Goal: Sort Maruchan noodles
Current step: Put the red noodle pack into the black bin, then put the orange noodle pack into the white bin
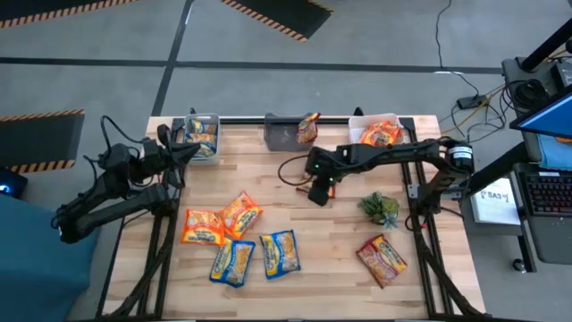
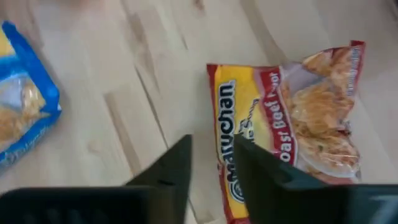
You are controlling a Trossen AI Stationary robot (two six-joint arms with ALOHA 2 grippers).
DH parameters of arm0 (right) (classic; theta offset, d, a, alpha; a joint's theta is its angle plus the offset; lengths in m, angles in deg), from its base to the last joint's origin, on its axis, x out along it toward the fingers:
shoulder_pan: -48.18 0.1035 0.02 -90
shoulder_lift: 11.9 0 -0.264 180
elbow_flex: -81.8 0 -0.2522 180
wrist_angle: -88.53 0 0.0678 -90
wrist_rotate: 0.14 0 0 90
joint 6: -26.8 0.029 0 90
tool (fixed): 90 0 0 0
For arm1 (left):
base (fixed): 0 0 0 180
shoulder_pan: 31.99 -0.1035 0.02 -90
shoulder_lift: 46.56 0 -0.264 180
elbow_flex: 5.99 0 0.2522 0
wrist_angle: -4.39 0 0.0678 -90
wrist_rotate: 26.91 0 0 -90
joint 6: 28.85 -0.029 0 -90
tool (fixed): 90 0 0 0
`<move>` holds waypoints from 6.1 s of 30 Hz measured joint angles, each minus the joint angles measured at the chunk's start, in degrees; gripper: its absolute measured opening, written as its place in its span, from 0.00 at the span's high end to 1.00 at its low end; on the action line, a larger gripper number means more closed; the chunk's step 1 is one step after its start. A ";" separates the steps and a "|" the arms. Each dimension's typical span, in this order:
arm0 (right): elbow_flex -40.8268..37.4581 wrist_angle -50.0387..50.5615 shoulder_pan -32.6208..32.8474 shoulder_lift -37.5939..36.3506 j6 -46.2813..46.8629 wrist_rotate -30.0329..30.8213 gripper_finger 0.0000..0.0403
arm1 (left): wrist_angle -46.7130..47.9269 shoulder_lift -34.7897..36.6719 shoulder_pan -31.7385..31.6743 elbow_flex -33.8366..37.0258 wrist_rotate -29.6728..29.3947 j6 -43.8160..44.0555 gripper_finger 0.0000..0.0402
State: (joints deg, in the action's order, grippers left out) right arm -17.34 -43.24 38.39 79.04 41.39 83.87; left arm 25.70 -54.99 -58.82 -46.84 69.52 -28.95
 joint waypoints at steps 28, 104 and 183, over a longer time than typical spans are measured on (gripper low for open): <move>-6.62 -16.45 2.27 10.77 -15.18 13.57 0.86 | -0.91 -0.26 0.00 0.02 -0.01 -4.13 1.00; -16.14 -43.43 -3.88 -18.57 -18.28 5.98 0.50 | 13.53 -40.54 17.37 -0.41 3.20 16.26 0.99; -6.26 -46.78 -3.42 5.48 4.13 -6.03 0.92 | 7.46 -69.92 19.82 -27.32 -10.31 -10.89 0.82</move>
State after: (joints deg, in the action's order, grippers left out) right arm -23.60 -90.02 34.98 84.52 45.52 77.84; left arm 33.16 -124.91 -38.99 -74.16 59.21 -39.84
